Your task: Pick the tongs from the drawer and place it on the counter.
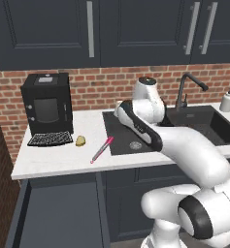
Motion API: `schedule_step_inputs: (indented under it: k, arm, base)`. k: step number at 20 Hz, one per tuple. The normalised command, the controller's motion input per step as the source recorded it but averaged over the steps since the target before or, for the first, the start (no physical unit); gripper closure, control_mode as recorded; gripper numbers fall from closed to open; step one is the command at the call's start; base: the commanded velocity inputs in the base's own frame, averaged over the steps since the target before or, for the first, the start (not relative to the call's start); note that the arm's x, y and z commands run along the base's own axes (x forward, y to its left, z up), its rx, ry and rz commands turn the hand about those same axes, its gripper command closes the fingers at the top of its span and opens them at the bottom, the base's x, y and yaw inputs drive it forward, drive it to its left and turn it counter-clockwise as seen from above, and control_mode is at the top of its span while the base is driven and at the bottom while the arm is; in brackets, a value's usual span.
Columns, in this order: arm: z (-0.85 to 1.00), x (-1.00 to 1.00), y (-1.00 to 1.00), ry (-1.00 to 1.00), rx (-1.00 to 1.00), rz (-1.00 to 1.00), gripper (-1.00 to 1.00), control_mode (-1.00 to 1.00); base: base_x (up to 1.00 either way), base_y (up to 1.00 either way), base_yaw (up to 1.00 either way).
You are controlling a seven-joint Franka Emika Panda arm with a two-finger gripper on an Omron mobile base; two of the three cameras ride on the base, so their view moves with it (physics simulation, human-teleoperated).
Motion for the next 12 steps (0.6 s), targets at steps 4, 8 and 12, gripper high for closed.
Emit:
schedule_step_inputs:
  k: [4, 8, 12]
  arm:
    - [1.00, -1.00, -1.00, -0.50, 0.16, 0.00, -1.00, -1.00]
    - [1.00, -1.00, -0.88, -0.50, 0.23, 0.00, -1.00, -1.00]
    - [1.00, -1.00, -0.73, -0.45, 0.28, 0.00, -1.00, -1.00]
  base:
    - [0.00, 0.00, 0.00]
    - [0.00, 0.00, 0.00]
    - [0.00, 0.00, 0.00]
